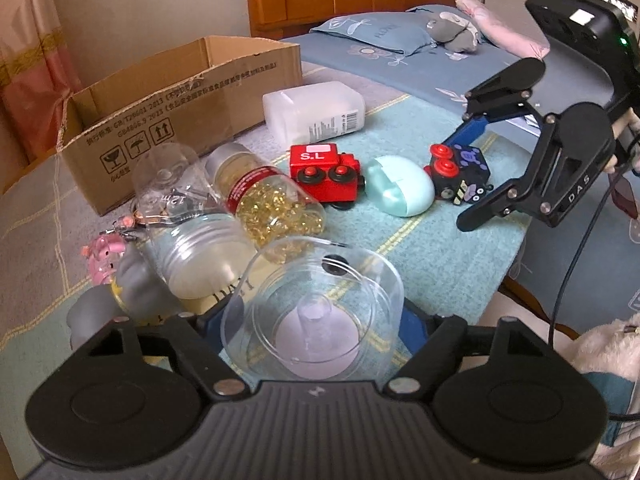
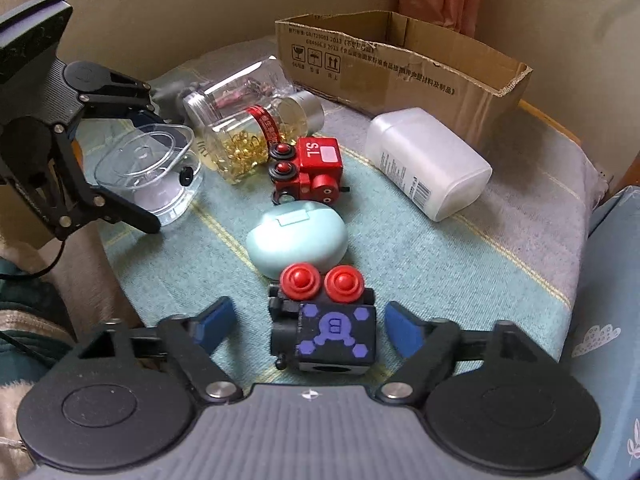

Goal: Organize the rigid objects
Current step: 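Close the left gripper on the clear container while the right gripper grasps the black cube toy, then lower the clear container into the box with the left gripper while the right carries the cube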

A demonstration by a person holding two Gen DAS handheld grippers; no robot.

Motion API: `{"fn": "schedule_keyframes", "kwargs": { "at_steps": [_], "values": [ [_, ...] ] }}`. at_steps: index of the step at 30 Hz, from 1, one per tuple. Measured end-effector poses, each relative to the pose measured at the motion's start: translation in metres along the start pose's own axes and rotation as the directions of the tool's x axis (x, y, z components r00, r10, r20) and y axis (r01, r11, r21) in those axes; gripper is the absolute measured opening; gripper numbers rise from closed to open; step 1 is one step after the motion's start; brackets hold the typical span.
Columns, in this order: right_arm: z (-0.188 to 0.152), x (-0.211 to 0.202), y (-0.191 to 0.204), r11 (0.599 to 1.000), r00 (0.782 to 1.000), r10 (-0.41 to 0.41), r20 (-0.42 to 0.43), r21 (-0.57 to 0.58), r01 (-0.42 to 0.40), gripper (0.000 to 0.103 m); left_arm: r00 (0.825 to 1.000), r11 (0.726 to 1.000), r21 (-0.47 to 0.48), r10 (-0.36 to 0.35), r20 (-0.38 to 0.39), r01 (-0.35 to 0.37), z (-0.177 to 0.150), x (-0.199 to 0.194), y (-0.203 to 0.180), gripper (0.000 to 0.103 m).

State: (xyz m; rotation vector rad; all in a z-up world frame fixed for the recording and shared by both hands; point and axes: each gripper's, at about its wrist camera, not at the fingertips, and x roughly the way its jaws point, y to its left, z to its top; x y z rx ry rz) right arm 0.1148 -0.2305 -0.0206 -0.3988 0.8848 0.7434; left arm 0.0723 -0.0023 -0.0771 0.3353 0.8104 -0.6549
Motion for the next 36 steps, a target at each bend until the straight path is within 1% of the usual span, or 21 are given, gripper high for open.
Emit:
{"fn": "schedule_keyframes", "kwargs": {
  "at_steps": [2,4,5,8,11,14,18,22,26,29,34,36],
  "values": [
    [0.000,-0.001,0.001,1.000,1.000,-0.019,-0.008,0.011,0.019,0.074,1.000,1.000,-0.003,0.011,-0.004,-0.011,0.000,0.000,-0.001,0.080],
    [0.001,-0.003,0.001,0.999,1.000,-0.027,-0.013,0.024,0.027,0.059,1.000,1.000,0.000,0.015,-0.007,-0.015,0.001,-0.001,-0.002,0.080],
    [0.001,-0.004,0.001,0.999,0.999,-0.040,-0.018,0.031,0.041,0.057,1.000,1.000,-0.001,0.017,-0.008,-0.017,0.001,-0.002,-0.002,0.080],
    [0.002,-0.005,0.000,0.996,0.997,-0.066,-0.033,0.055,0.067,0.057,1.000,1.000,-0.012,0.013,-0.009,-0.013,0.003,-0.005,-0.002,0.080],
    [-0.001,-0.007,-0.001,0.995,0.997,-0.067,-0.035,0.068,0.069,0.057,1.000,1.000,-0.017,0.016,-0.013,-0.016,0.007,-0.011,-0.003,0.080],
    [0.001,-0.013,0.000,0.995,0.997,-0.072,-0.025,0.072,0.074,0.057,1.000,1.000,-0.018,0.020,-0.017,-0.021,0.014,-0.020,-0.004,0.080],
    [0.012,-0.027,-0.002,0.995,0.998,-0.070,0.008,0.078,0.069,0.057,0.999,0.999,-0.030,0.041,-0.015,-0.042,0.032,-0.032,-0.001,0.080],
    [0.030,-0.036,-0.005,0.996,0.997,-0.069,0.044,0.064,0.066,0.057,0.997,0.996,-0.050,0.076,-0.017,-0.077,0.057,-0.037,0.011,0.080],
    [0.053,-0.041,-0.007,0.996,0.994,-0.077,0.079,0.041,0.074,0.057,0.993,0.992,-0.051,0.120,0.011,-0.119,0.083,-0.045,0.026,0.080],
    [0.072,-0.044,-0.012,0.996,0.990,-0.091,0.106,0.020,0.089,0.057,0.986,0.986,-0.046,0.162,0.034,-0.160,0.106,-0.046,0.042,0.080],
    [0.110,-0.045,-0.026,0.994,0.982,-0.113,0.152,0.013,0.113,0.057,0.977,0.977,-0.058,0.206,0.046,-0.204,0.145,-0.038,0.073,0.080],
    [0.126,-0.046,-0.034,0.993,0.979,-0.115,0.169,0.018,0.114,0.057,0.975,0.974,-0.068,0.221,0.037,-0.218,0.160,-0.030,0.088,0.080]
  ]
}}
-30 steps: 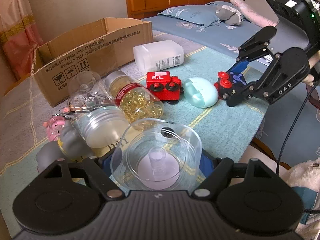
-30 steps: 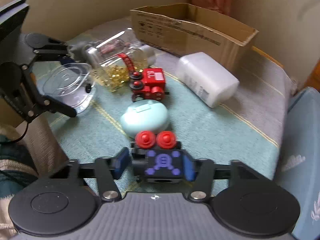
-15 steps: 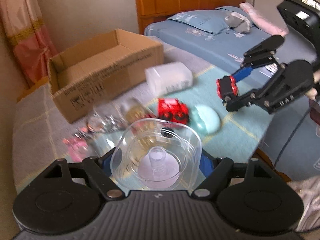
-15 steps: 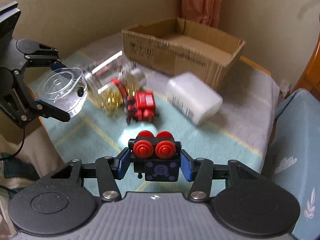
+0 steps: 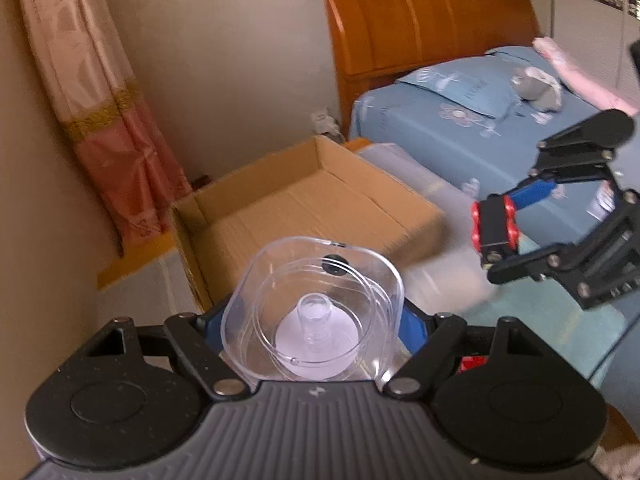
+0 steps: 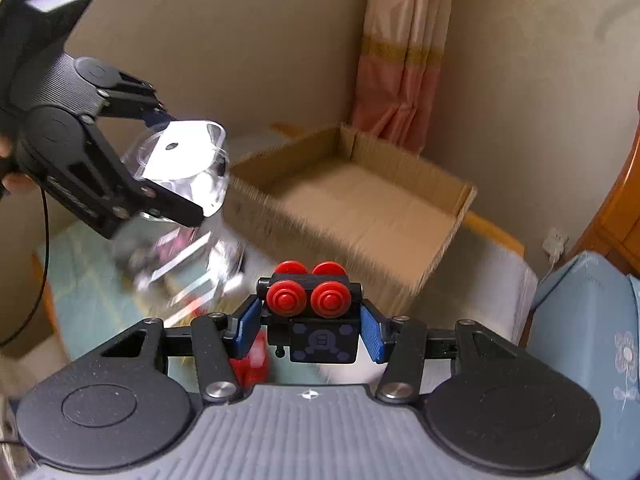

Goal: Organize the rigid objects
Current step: 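Lower the clear container into the box with the left gripper while the right carries the cube, then lower the black cube toy into the box and open the right gripper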

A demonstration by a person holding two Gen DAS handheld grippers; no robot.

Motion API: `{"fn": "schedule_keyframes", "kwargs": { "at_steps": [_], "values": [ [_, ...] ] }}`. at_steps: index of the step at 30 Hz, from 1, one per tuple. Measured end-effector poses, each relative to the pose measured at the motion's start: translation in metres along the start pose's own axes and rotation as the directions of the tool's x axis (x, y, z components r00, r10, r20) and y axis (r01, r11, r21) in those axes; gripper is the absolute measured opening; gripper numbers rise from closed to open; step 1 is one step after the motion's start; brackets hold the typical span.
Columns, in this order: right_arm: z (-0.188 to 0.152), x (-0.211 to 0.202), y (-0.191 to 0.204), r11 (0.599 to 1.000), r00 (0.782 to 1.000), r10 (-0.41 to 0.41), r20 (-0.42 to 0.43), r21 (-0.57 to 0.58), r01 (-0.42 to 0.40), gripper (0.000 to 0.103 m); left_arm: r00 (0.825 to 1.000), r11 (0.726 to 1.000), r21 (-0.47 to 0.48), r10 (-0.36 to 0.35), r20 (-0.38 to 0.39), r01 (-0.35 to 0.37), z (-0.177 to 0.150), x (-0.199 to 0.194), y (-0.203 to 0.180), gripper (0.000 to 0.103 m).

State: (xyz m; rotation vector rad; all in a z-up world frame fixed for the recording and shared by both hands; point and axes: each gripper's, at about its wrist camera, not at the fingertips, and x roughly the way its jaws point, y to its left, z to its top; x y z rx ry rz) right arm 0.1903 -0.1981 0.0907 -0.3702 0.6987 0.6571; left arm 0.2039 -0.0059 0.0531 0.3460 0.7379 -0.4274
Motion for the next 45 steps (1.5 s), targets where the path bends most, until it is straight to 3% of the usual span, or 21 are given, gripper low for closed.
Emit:
{"fn": "schedule_keyframes", "kwargs": {
  "at_steps": [10,18,21,32,41,42,45],
  "values": [
    [0.052,0.031,-0.032,0.999,0.999,-0.032,0.010,0.012,0.032,0.057,0.995,0.995,-0.058,0.075,-0.070,-0.079,0.050,0.075,0.051,0.080],
    [0.065,0.050,-0.053,0.997,0.998,-0.055,-0.014,0.047,0.056,0.057,0.991,0.986,-0.105,0.128,-0.049,-0.133,0.062,0.120,0.072,0.084],
    [0.070,0.059,-0.059,0.996,0.998,-0.059,-0.022,0.060,0.061,0.057,0.980,0.975,-0.107,0.185,-0.077,-0.193,0.058,0.132,0.075,0.087],
    [0.086,0.096,-0.073,0.996,0.997,-0.053,-0.056,0.075,0.057,0.057,0.993,0.982,-0.149,0.113,-0.037,-0.117,0.038,0.077,0.072,0.096],
    [0.109,0.130,-0.088,0.990,0.993,-0.097,-0.074,0.090,0.104,0.057,0.989,0.982,-0.121,0.149,0.008,-0.147,0.025,0.036,0.059,0.097],
    [0.111,0.134,-0.089,0.989,0.991,-0.110,-0.076,0.092,0.117,0.059,0.990,0.982,-0.126,0.144,0.008,-0.142,0.024,0.035,0.058,0.097],
    [0.113,0.140,-0.091,0.978,0.982,-0.169,-0.087,0.108,0.178,0.086,0.990,0.982,-0.132,0.140,0.019,-0.136,0.020,0.028,0.055,0.097]
  ]
}}
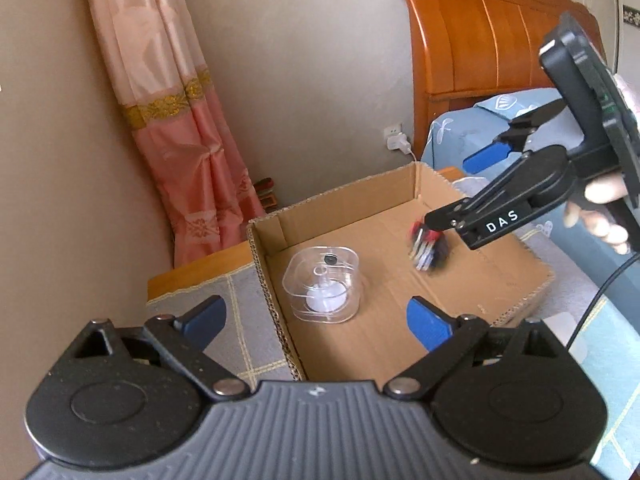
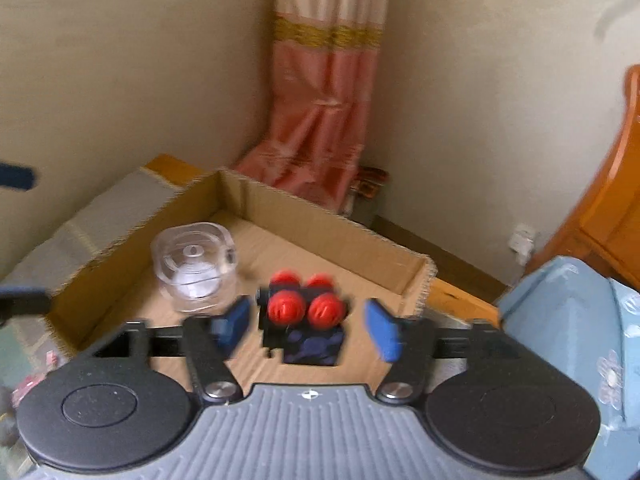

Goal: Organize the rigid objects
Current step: 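Lower the black cube toy into the box and open the right gripper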

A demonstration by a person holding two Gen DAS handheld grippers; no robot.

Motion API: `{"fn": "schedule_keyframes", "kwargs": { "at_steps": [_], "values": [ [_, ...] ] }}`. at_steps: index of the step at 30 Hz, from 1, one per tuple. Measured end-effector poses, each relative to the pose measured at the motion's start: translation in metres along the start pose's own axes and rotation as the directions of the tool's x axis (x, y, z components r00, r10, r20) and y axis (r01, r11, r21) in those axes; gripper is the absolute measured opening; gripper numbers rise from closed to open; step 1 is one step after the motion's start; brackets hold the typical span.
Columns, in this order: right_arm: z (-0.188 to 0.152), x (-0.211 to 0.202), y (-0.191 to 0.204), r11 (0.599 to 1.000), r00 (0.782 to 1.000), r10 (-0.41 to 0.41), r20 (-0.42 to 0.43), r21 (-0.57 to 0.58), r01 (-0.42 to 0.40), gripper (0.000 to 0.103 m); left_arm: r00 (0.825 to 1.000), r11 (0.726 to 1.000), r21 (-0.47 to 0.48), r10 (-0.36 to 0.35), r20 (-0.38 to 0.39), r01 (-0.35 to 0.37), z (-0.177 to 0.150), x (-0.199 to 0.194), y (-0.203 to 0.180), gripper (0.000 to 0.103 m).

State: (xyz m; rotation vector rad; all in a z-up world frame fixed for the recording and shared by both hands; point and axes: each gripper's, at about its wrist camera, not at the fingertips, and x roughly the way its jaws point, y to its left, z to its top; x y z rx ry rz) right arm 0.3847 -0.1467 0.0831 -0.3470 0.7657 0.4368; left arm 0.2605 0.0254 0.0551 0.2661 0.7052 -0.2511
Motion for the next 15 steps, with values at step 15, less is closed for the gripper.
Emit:
{"fn": "schedule_keyframes", "kwargs": {
  "at_steps": [15],
  "values": [
    [-0.055,-0.079,0.032,1.000,0.997,0.005,0.078,0.011,-0.006,0.103,0.998,0.999,-0.020,0.045,0.032,-0.045,-0.034,-0.037,-0.014,0.102]
  ]
}}
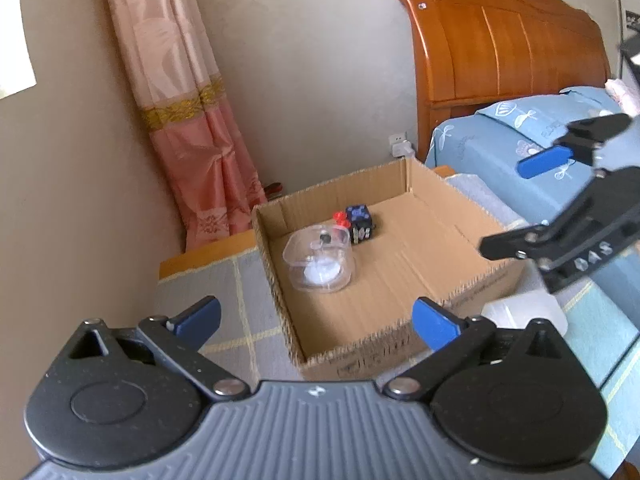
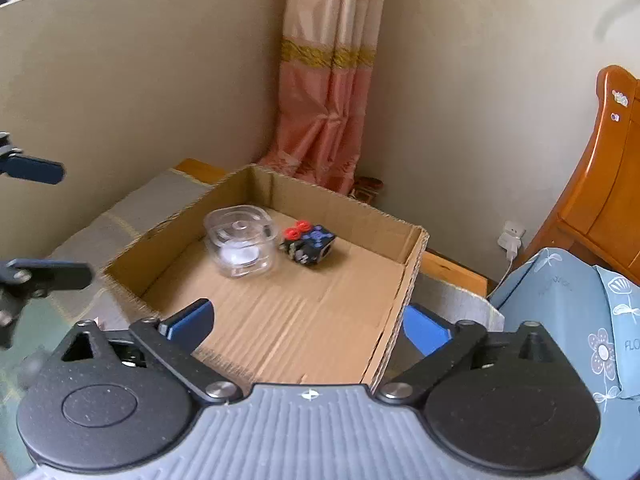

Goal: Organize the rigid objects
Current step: 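Lower the black cube toy into the box and open the right gripper, then move the left gripper to the grey elephant toy while the right gripper approaches the light blue case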

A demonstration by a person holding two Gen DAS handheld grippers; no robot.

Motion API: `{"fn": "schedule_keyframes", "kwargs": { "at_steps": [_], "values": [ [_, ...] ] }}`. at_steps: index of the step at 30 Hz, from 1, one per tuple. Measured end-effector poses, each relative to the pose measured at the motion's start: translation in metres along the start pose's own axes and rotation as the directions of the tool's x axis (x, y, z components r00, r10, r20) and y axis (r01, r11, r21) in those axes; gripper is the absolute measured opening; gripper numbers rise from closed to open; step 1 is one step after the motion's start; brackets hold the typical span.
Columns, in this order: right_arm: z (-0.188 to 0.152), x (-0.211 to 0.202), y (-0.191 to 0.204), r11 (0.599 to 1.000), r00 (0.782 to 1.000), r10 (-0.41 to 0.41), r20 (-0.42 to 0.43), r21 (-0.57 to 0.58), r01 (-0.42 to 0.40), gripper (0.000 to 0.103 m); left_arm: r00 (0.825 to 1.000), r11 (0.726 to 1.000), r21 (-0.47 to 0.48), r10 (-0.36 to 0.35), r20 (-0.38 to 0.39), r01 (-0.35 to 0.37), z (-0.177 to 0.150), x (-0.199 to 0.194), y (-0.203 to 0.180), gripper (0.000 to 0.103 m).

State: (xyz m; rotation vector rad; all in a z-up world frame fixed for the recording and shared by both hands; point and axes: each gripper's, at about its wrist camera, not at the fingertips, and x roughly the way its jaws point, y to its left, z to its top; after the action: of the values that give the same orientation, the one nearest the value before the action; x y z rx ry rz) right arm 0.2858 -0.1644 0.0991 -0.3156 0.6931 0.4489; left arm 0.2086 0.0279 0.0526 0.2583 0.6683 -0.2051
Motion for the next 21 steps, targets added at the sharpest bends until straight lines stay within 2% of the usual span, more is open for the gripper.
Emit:
{"fn": "schedule_keyframes", "kwargs": {
  "at_steps": [6,11,14,21],
  "values": [
    [-0.039,-0.028,0.024,1.000,0.999,0.022,0.033,-0.007,-0.022,0.103,1.000,0.999,-0.037,0.002,-0.009,-0.002,-0.029,-0.014,0.001,0.102],
    [-0.082,-0.050,0.046,1.000,0.998,0.014,0.067,0.002,-0.014,0.103,0.999,0.996,-0.088,0.032,-0.001,-0.032,-0.058,-0.024,0.007,0.102],
    [-0.110,-0.055,0.057,0.999,0.998,0.018,0.054,0.029,-0.019,0.103,0.999,0.990,-0.135,0.043,-0.010,-0.044,-0.074,-0.024,0.010,0.102],
    [-0.163,-0.049,0.075,0.989,0.998,-0.053,-0.014,0.136,0.055,0.103,0.998,0.979,-0.199,0.043,-0.054,-0.053,-0.103,-0.019,0.007,0.102]
  ]
}}
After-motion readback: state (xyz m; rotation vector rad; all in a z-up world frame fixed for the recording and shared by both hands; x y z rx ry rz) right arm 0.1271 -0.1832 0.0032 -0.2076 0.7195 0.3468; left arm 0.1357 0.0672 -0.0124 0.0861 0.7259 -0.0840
